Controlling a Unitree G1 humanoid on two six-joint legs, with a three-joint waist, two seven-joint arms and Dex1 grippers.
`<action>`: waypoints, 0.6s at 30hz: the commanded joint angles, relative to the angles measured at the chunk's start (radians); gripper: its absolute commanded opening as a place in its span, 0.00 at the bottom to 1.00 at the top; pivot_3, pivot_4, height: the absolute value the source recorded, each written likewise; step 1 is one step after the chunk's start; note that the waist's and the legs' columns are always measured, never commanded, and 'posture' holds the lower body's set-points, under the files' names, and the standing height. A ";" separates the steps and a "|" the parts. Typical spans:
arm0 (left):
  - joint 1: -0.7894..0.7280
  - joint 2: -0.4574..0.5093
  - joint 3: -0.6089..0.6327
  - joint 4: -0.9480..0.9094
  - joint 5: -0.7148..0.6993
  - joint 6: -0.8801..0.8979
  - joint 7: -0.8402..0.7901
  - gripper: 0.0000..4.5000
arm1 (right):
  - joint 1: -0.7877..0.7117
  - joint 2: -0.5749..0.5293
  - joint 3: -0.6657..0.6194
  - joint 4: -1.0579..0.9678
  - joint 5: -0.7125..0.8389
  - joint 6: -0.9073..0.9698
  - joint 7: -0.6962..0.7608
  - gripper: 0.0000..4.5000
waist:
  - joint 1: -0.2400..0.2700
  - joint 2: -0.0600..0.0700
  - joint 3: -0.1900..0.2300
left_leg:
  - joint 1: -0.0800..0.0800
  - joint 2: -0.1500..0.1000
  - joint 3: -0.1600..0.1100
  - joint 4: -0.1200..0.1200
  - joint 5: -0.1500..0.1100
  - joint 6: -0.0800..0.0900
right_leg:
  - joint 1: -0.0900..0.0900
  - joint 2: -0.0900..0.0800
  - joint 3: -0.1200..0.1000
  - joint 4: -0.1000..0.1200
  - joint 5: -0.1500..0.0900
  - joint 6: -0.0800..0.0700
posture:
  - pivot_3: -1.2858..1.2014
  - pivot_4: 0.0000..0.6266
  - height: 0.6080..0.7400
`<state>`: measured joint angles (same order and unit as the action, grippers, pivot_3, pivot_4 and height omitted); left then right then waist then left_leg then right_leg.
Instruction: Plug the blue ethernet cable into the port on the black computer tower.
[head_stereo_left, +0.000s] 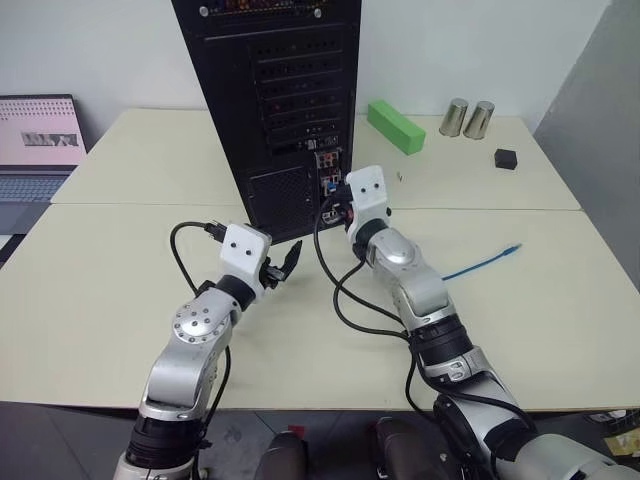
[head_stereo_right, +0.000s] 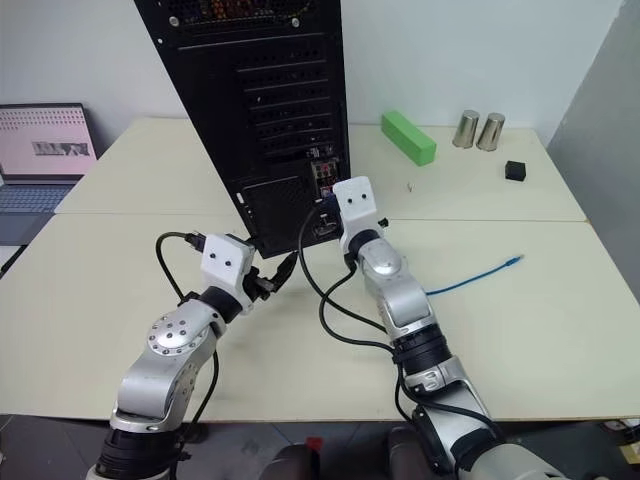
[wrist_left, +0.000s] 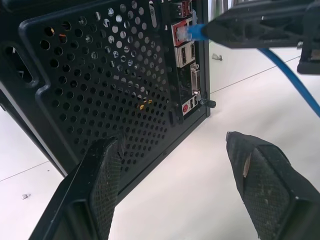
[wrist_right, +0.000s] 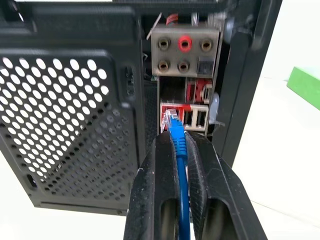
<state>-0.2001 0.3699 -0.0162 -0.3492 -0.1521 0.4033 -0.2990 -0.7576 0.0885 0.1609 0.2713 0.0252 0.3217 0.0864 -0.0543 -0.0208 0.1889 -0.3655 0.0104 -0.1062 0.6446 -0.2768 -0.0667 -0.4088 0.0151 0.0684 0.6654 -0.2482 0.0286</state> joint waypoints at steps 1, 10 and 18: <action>-0.012 -0.002 0.009 -0.028 0.006 -0.022 -0.007 0.76 | -0.018 0.013 -0.007 -0.016 -0.006 -0.023 -0.002 0.00 | 0.000 0.000 0.000 | 0.000 0.000 0.000 0.000 0.000 0.000 | 0.000 0.000 0.000 0.000 0.000 0.000 | 0.52 0.24 1.00; -0.014 -0.005 0.009 -0.026 0.010 -0.023 -0.012 0.76 | -0.030 0.024 -0.013 -0.027 -0.001 -0.016 0.001 0.00 | -0.001 0.000 0.000 | 0.000 0.000 0.000 0.000 0.000 0.000 | 0.000 0.000 0.000 0.000 -0.001 0.001 | 0.52 0.24 1.00; -0.015 -0.007 0.007 -0.025 0.014 -0.026 -0.016 0.76 | -0.049 0.031 -0.011 -0.054 0.003 0.000 0.010 0.00 | -0.002 0.000 0.000 | 0.000 0.000 0.000 0.000 0.000 0.000 | 0.000 0.000 0.000 0.000 -0.001 0.001 | 0.52 0.24 1.00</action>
<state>-0.2008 0.3671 -0.0158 -0.3492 -0.1429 0.4026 -0.3156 -0.7634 0.1026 0.1558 0.2743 0.0224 0.3256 0.0887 -0.0565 -0.0208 0.1890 -0.3655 0.0105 -0.1060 0.6445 -0.2768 -0.0667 -0.4091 0.0152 0.0686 0.6653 -0.2489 0.0298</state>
